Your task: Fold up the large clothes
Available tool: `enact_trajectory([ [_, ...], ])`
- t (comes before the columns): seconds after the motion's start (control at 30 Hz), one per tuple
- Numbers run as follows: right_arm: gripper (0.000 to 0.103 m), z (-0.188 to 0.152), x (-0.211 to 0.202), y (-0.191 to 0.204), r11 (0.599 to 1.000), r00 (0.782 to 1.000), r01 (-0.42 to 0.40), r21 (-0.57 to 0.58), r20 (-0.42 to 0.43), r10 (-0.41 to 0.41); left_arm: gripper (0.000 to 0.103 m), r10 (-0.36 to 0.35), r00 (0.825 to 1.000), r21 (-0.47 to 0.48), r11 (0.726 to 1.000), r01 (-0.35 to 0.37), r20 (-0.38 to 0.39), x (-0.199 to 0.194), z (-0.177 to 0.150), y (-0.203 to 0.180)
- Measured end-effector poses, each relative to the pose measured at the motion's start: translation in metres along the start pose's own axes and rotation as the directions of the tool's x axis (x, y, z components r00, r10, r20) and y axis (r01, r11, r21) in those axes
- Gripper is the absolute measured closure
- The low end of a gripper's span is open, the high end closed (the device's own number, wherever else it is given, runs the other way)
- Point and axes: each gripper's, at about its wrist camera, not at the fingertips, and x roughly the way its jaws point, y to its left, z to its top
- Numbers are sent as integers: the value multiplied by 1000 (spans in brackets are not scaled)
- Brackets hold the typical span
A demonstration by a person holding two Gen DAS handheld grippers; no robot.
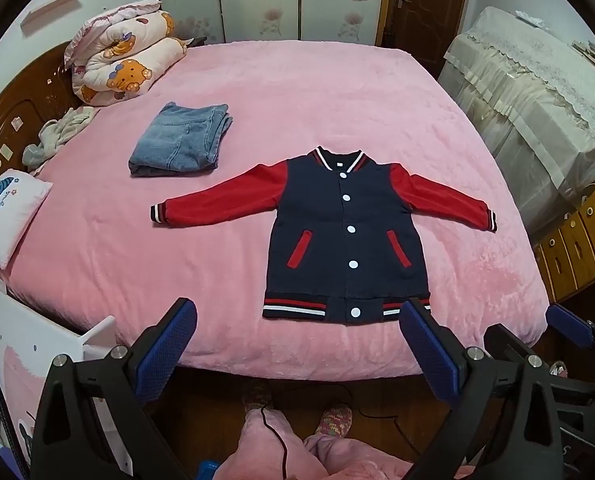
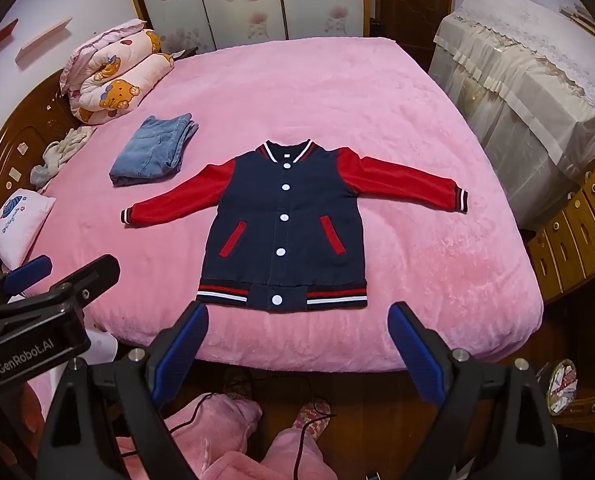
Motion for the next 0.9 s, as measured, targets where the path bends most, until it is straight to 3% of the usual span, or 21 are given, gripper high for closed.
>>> enact_trajectory([
  [0.47,11,1,4,-19,999,999,-43,-24,4,43,4,5,1000,-36,999,-4,10,-2,-7,-14],
  [0.6,11,4,7,-24,998,998,-56,-23,1,56,4,-52,999,-43,998,52,17,-5,-9,-17],
  [0.9,11,12,20,-24,997,998,-66,-31,-19,66,4,-45,999,-35,998,45,-14,11,6,-18],
])
